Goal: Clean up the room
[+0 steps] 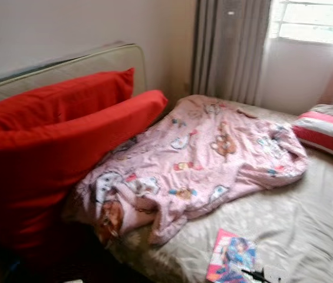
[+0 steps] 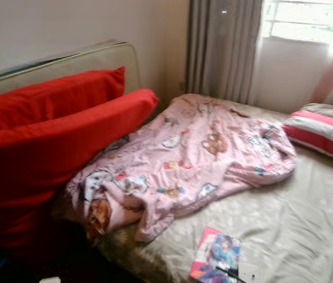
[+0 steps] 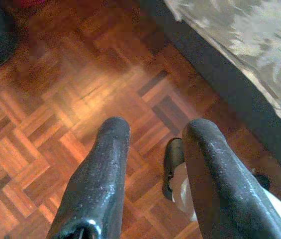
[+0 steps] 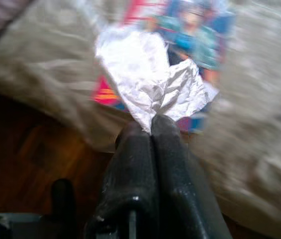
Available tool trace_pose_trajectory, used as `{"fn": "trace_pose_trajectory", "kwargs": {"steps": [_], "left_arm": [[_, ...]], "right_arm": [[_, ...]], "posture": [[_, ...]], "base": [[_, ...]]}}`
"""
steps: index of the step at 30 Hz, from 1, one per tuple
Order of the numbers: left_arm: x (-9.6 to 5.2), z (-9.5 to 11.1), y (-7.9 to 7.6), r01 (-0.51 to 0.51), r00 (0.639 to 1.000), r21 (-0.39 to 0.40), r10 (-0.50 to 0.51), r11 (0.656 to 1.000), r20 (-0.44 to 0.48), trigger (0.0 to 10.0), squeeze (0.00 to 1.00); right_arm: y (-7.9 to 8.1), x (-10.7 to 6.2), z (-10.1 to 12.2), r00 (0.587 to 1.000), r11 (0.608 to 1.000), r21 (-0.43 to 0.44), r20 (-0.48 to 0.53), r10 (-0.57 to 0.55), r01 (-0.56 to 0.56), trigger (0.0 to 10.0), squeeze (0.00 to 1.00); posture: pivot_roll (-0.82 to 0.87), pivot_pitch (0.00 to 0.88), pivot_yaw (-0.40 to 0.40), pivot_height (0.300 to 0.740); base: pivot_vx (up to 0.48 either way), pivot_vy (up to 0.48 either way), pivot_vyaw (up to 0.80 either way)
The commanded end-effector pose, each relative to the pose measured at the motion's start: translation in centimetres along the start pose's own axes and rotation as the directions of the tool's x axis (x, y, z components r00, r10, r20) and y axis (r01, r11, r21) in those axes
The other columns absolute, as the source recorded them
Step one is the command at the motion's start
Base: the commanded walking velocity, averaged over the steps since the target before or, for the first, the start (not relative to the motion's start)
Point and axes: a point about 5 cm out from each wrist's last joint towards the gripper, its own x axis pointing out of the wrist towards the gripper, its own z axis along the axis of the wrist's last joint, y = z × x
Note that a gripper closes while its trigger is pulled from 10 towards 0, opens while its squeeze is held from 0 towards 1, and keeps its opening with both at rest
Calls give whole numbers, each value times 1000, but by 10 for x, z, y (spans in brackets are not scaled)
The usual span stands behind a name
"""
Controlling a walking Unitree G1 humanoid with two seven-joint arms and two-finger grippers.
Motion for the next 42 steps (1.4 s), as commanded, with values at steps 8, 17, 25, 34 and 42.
{"fn": "trace_pose_trajectory", "kwargs": {"steps": [8, 17, 25, 34, 42], "left_arm": [[4, 7, -22, 20, 1000, 12, -20, 1000, -2, 10000, 0], [1, -3, -15, 7, 1000, 4, -7, 1000, -11, 10000, 0], [-4, -9, 16, -26, 1000, -4, 26, 1000, -13, 10000, 0], [0, -6, -7, 1, 1000, 1, -1, 1000, -13, 10000, 0], [3, -1, -28, 25, 1000, 9, -25, 1000, -9, 10000, 0]], "right_arm": [[1, 0, -1, 1000, 999, 34, 0, -2, 2, 10000, 0], [1, 1, 3, 1000, 998, 65, 12, -12, 11, 10000, 0], [1, 1, 5, 1000, 997, 76, 17, -13, 11, 10000, 0], [1, 1, 6, 1000, 997, 74, 20, -9, 7, 10000, 0], [2, 1, 6, 1000, 998, 69, 21, -5, 4, 10000, 0]], "posture": [[-64, 0, 31, 740], [-53, 0, 30, 740], [-54, 0, 34, 740], [-49, 0, 32, 740], [-49, 0, 33, 740]], "base": [[0, 273, 0], [0, 276, 0], [0, 275, 0], [0, 288, 0], [0, 314, 0]]}}
